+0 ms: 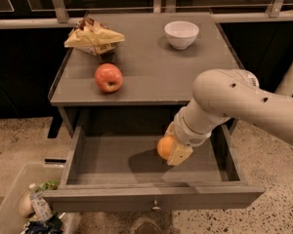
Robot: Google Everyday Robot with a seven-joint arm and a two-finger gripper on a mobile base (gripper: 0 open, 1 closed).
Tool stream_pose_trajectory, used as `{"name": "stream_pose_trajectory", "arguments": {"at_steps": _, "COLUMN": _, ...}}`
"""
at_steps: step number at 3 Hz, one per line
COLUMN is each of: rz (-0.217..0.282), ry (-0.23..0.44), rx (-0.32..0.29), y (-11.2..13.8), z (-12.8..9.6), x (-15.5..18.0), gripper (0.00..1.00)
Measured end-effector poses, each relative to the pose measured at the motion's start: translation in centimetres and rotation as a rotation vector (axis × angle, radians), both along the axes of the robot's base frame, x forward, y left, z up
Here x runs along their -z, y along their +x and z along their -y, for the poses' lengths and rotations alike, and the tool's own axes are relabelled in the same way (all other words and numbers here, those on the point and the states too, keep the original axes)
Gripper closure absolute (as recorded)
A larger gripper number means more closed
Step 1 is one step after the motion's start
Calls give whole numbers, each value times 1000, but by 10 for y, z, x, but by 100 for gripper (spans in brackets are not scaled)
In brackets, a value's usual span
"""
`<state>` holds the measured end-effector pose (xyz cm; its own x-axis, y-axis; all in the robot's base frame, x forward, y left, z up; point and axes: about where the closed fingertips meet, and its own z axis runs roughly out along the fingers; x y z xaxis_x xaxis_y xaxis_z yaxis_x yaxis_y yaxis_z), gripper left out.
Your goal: Place orange into top drawer
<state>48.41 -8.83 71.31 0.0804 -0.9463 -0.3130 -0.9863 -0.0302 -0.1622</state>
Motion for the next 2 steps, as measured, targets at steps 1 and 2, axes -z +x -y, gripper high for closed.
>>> {"name": "stream_pose_trajectory", "arguments": {"at_steps": 1, "rz": 0, "ry": 0, "rx": 0, "y": 0, "z": 0, "x": 0, "gripper": 100}}
{"name": "stream_pose_trajectory", "arguments": {"at_steps": 2, "rz": -7, "ry": -15, "rx": 21, "y": 3, "z": -1, "x": 16, "gripper": 100}}
